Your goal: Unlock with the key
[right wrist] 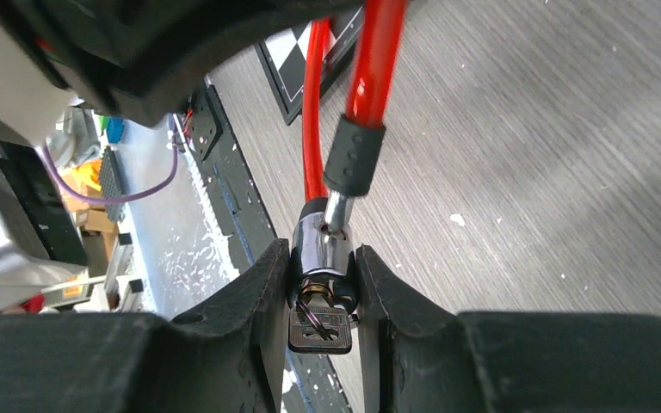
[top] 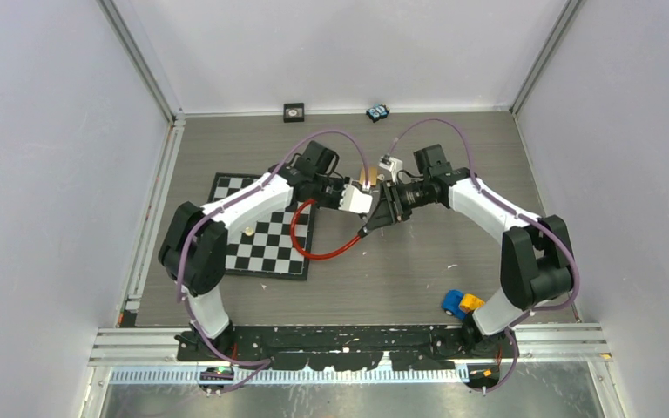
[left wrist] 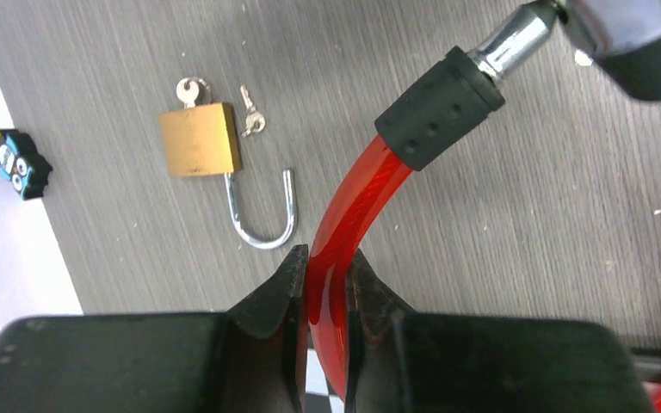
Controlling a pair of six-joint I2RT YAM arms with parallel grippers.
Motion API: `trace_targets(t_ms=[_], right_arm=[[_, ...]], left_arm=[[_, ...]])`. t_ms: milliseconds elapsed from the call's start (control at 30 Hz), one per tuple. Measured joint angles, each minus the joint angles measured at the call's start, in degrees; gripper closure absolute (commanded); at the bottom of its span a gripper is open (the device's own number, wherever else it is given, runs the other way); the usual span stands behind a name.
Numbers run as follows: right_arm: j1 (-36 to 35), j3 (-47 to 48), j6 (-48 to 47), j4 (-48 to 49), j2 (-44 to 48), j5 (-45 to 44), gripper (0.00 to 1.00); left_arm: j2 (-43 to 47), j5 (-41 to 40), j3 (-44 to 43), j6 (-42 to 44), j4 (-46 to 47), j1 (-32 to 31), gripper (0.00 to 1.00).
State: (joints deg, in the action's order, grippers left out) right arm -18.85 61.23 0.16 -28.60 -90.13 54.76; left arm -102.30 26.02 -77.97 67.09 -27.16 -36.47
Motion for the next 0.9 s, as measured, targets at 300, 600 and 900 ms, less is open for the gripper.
trace_targets(t_ms=[300,600,900], right_arm=[[0.5,0.8,-2.0,-6.3,-2.8,1.4,0.99],[6.2,-1.0,2.0,-3.4,0.9,0.0,0.99],[22.3,-1.2,6.0,-1.3,4.6,-3.5,0.99]], left_arm=[[4.2,-4.2,0.0,2.1,-1.0,1.2,1.0],[5.9,-6.8,-0.2,-1.6,-0.8,1.9,1.0],[3.0,-8.0,-14.4,-20.2,-3.3,5.0,1.0]])
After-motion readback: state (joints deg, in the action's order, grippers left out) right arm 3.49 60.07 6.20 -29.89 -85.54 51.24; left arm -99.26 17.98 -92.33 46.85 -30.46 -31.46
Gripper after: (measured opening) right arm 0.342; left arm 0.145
